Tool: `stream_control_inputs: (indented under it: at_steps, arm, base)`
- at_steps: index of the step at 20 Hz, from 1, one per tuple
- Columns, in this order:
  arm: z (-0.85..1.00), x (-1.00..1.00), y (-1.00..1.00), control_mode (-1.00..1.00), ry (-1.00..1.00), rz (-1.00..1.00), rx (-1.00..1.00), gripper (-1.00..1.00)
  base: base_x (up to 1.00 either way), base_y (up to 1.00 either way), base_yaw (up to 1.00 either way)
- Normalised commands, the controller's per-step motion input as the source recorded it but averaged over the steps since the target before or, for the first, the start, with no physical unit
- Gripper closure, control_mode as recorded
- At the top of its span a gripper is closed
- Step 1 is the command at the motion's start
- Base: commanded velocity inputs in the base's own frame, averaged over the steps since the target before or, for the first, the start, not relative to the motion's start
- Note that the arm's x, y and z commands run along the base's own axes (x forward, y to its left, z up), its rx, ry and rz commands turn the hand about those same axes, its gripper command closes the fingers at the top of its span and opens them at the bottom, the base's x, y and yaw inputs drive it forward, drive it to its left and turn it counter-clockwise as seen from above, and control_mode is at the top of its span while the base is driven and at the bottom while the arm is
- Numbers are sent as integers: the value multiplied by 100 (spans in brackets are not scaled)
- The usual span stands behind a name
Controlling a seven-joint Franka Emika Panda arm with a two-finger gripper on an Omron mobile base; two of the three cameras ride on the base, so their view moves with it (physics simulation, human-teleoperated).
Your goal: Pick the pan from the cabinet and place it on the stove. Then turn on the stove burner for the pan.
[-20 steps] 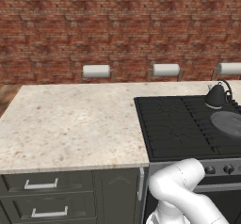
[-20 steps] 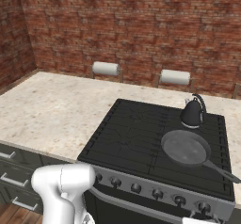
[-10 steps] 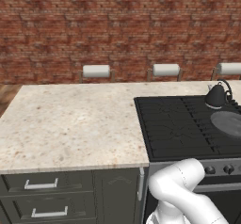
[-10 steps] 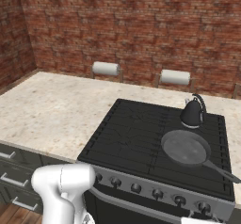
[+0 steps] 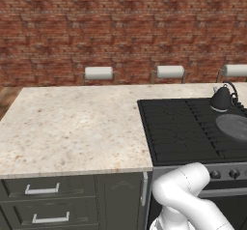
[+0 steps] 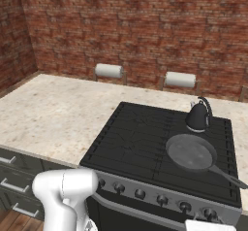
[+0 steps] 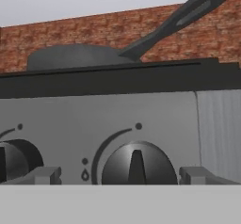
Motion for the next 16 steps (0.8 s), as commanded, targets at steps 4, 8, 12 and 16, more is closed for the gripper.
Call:
stream_control_inputs:
  at_steps: [4, 8, 12, 16]
  arm:
    - [-5, 10, 0, -100, 0, 0, -3, -100]
    - [-14, 11, 2, -100, 0, 0, -3, -100]
    - [-13, 5, 13, -100, 0, 0, -2, -100]
    - [-16, 8, 23, -100, 0, 0, -3, 100]
  base:
    - [0, 0, 0]
    - [0, 0, 0]
    - [0, 0, 0]
    - [0, 0, 0]
